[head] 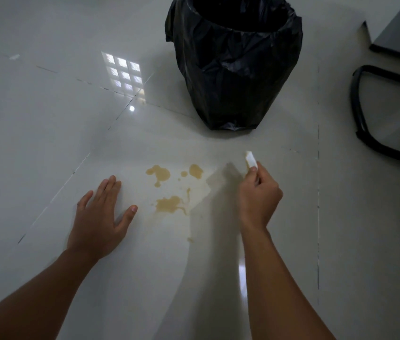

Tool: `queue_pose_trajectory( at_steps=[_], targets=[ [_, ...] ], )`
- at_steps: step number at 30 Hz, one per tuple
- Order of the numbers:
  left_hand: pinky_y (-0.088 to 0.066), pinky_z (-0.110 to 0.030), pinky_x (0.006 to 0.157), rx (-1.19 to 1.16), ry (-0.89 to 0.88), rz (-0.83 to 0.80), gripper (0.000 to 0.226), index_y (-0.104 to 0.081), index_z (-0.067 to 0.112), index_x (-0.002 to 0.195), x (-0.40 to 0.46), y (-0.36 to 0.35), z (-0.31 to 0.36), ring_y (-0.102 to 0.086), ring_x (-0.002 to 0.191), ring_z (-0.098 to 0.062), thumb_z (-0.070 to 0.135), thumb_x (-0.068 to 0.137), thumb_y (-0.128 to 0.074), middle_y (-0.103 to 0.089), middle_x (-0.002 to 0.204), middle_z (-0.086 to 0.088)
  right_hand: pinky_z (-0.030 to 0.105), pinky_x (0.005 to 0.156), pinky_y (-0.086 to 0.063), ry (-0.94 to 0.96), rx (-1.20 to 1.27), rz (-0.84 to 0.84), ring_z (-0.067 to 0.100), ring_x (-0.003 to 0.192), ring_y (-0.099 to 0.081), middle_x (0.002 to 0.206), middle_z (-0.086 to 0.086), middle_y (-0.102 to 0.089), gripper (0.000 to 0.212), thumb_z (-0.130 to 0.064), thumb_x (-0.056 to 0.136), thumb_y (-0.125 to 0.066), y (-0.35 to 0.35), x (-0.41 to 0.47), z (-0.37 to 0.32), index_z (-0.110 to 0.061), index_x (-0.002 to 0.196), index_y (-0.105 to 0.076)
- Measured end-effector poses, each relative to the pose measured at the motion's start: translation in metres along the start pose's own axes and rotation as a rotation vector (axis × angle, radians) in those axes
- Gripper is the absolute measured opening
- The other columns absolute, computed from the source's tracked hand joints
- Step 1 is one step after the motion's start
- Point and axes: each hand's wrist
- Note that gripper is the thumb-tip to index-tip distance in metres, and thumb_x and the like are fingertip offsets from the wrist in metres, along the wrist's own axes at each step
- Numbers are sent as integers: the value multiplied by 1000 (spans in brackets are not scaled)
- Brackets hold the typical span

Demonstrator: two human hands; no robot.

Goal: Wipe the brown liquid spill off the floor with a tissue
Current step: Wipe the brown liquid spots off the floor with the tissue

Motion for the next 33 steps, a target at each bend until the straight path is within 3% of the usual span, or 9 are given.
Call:
queue_pose_trajectory(
  at_steps=[3, 6, 9, 15, 23, 26, 29, 31, 33],
  targets=[
    [-16, -39, 117, -6, 2, 2, 74, -33, 12, 147, -1, 0, 0, -20, 146, -13, 58, 88, -31, -29, 157, -3, 25, 97, -48, 34, -55, -135, 16, 112, -63, 125, 2, -66, 35, -17, 93, -50, -5, 15, 4, -18, 126, -63],
    [-17, -39, 116, -19, -9, 5, 71, -34, 13, 147, 0, 1, -1, -22, 146, -13, 55, 90, -29, -30, 157, -4, 33, 94, -46, 104, -338, -399, 27, 120, -56, 135, 7, -58, 35, -21, 96, -46, -22, 13, 21, -21, 128, -60],
    [-18, -40, 116, -37, -13, 9, 69, -35, 13, 147, 0, 1, -1, -22, 146, -14, 52, 90, -28, -30, 157, -4, 42, 95, -45, 95, -505, -485, 34, 132, -42, 148, 14, -41, 36, -25, 98, -41, -37, 2, 30, -20, 131, -55],
    [-18, -40, 116, -53, -10, 12, 68, -35, 14, 146, 0, 0, 0, -22, 146, -13, 52, 90, -29, -31, 157, -3, 45, 106, -39, 190, -582, -556, 32, 140, -30, 150, 10, -40, 37, -20, 101, -35, -45, 3, 19, -14, 134, -52],
    [-19, -41, 115, -53, -8, 23, 66, -37, 14, 145, 0, 0, 0, -24, 145, -14, 50, 90, -30, -32, 156, -4, 36, 114, -22, 299, -501, -809, 26, 144, -25, 153, 14, -35, 43, -22, 101, -36, -57, -64, -17, -10, 141, -43],
    [-18, -40, 115, -49, -10, 30, 66, -37, 14, 145, -1, 0, 0, -24, 145, -14, 50, 90, -29, -32, 156, -4, 36, 111, -27, 373, -493, -856, 28, 139, -33, 149, 11, -42, 42, -26, 101, -36, -54, -88, -16, -8, 138, -47],
    [-17, -40, 115, -48, -7, 28, 66, -37, 15, 146, -2, 0, -1, -24, 145, -13, 50, 91, -28, -32, 156, -3, 36, 89, -44, 449, -478, -759, 29, 111, -56, 122, 9, -62, 36, -31, 99, -40, -52, -91, -13, -12, 119, -62],
    [-17, -40, 115, -51, -3, 22, 67, -36, 15, 146, -2, -1, -2, -23, 145, -13, 51, 91, -27, -31, 157, -3, 34, 77, -48, 469, -351, -697, 24, 90, -63, 98, 5, -71, 30, -30, 96, -47, -48, -84, -12, -15, 101, -72],
    [-17, -40, 115, -49, -1, 20, 67, -35, 16, 146, -2, -2, -2, -22, 146, -13, 51, 90, -26, -30, 157, -2, 30, 76, -50, 457, -155, -667, 16, 87, -67, 93, 0, -75, 23, -26, 94, -55, -34, -77, -14, -17, 97, -76]
  ],
)
Point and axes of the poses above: each hand's wrist, its own x-axis towards the middle knuckle, its own y-axis out of the back of the hand, z = x × y
